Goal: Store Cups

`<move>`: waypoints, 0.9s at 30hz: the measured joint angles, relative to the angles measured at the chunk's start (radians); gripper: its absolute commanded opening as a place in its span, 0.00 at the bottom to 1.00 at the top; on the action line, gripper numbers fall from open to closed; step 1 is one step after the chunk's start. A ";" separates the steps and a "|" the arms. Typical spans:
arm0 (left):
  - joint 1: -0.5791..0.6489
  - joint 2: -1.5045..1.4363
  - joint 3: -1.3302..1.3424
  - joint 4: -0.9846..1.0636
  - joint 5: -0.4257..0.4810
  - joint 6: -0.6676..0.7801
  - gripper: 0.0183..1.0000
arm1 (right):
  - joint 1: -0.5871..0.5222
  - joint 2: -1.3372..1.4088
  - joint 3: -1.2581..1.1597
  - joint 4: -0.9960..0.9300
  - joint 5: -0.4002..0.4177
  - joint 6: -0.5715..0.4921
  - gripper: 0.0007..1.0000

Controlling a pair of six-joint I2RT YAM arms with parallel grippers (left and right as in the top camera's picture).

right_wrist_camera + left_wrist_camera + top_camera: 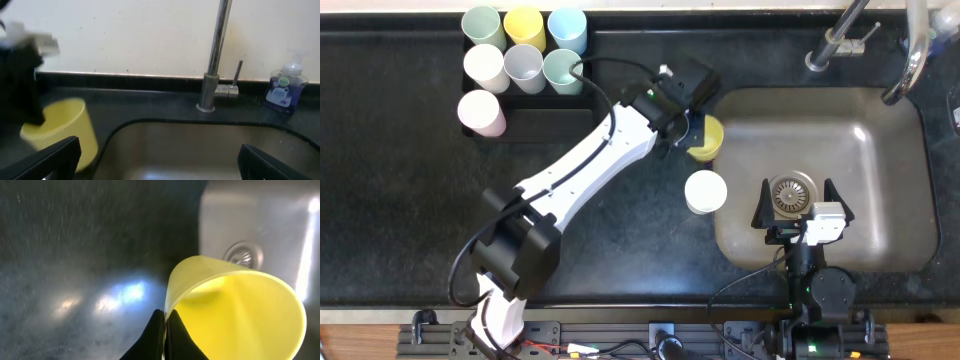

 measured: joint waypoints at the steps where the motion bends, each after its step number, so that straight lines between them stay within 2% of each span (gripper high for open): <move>1: 0.003 -0.010 0.006 0.000 -0.003 0.000 0.02 | 0.000 0.000 0.000 0.000 0.000 0.000 1.00; 7: 0.102 -0.198 0.008 -0.177 -0.059 -0.006 0.02 | 0.000 0.000 0.000 0.000 0.000 0.000 1.00; 12: 0.340 -0.372 0.031 -0.435 -0.120 -0.044 0.02 | 0.000 0.000 0.000 0.001 0.000 0.000 1.00; 17: 0.562 -0.372 0.035 -0.503 -0.147 -0.063 0.02 | 0.000 0.000 0.000 0.000 0.000 0.000 1.00; 21: 0.622 -0.304 0.035 -0.494 -0.147 -0.064 0.02 | 0.000 0.000 0.000 0.000 0.000 0.000 0.99; 27: 0.636 -0.227 0.034 -0.472 -0.147 -0.064 0.02 | 0.000 0.000 0.000 0.000 0.000 0.000 1.00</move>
